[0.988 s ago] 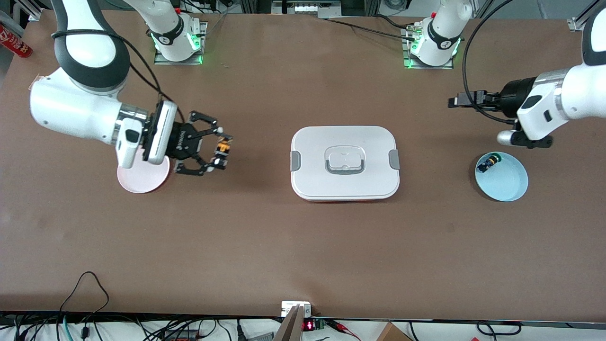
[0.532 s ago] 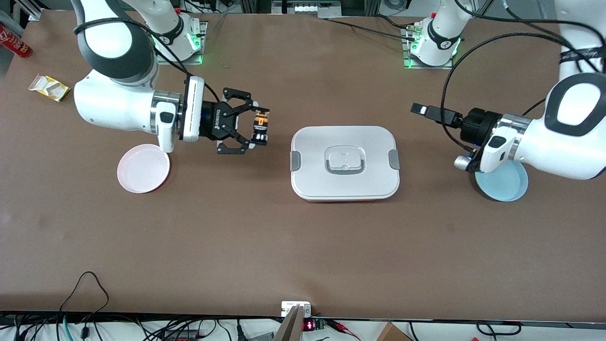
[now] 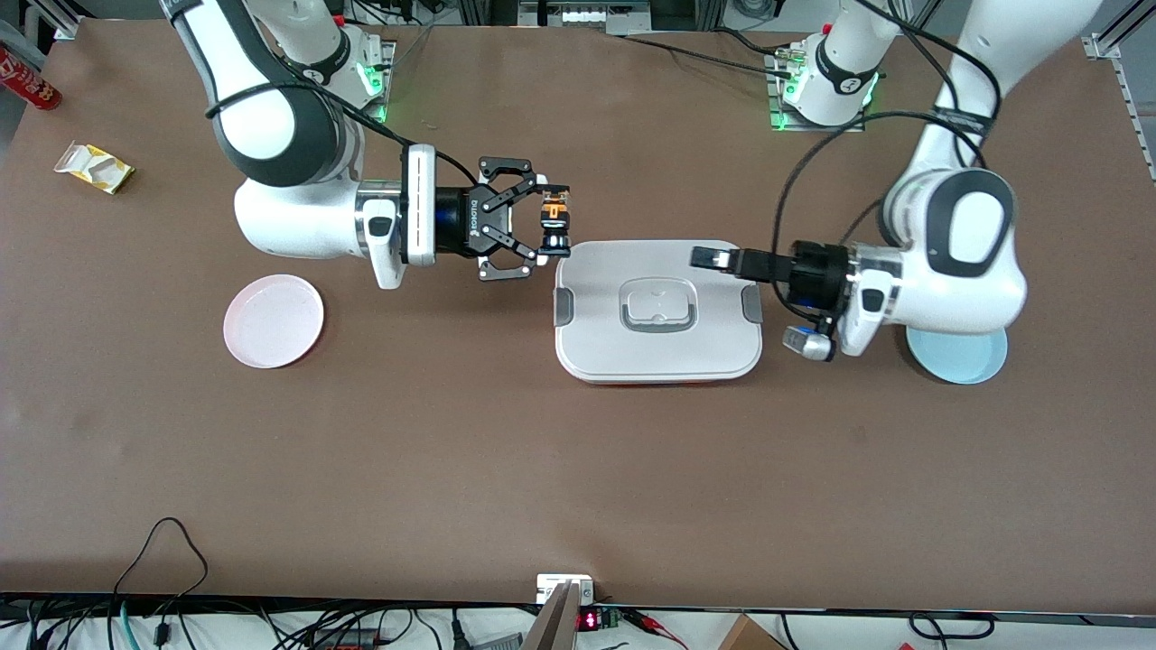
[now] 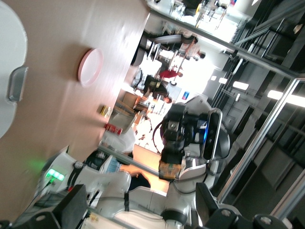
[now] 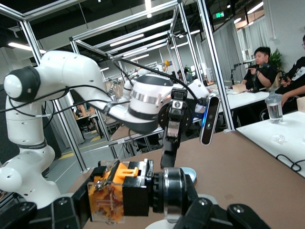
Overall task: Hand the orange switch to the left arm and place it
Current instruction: 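Carry the switch over the box while the left gripper reaches toward it, then grasp the orange switch with the left gripper from the right gripper, then open the right gripper and withdraw while the left gripper carries the switch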
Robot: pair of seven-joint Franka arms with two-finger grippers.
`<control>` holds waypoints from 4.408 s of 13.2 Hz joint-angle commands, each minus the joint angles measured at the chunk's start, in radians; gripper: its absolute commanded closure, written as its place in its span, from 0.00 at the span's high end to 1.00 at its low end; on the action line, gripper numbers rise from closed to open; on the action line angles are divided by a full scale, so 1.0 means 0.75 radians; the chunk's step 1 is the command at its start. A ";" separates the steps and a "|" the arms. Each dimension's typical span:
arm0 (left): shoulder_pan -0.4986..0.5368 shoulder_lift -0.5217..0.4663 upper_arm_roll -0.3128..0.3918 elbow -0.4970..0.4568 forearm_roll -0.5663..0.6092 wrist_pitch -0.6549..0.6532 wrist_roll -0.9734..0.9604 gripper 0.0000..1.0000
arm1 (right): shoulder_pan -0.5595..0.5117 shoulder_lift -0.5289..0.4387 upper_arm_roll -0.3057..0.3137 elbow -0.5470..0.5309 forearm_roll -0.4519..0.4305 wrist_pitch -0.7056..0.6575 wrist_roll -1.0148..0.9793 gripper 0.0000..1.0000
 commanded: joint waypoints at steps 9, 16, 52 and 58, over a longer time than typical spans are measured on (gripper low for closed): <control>0.007 -0.275 -0.178 -0.281 -0.292 0.237 0.125 1.00 | 0.076 0.036 -0.007 0.035 0.124 -0.001 -0.099 0.15; 0.011 -0.289 -0.317 -0.279 -0.314 0.443 0.176 0.98 | 0.091 0.036 -0.007 0.035 0.128 0.007 -0.097 0.15; 0.099 -0.214 -0.311 -0.155 0.299 0.370 0.226 0.29 | -0.185 0.017 -0.015 -0.010 -0.256 -0.285 0.080 1.00; 0.207 -0.128 -0.309 -0.155 0.797 0.247 0.230 0.29 | -0.265 -0.015 -0.025 -0.002 -0.465 -0.388 0.434 1.00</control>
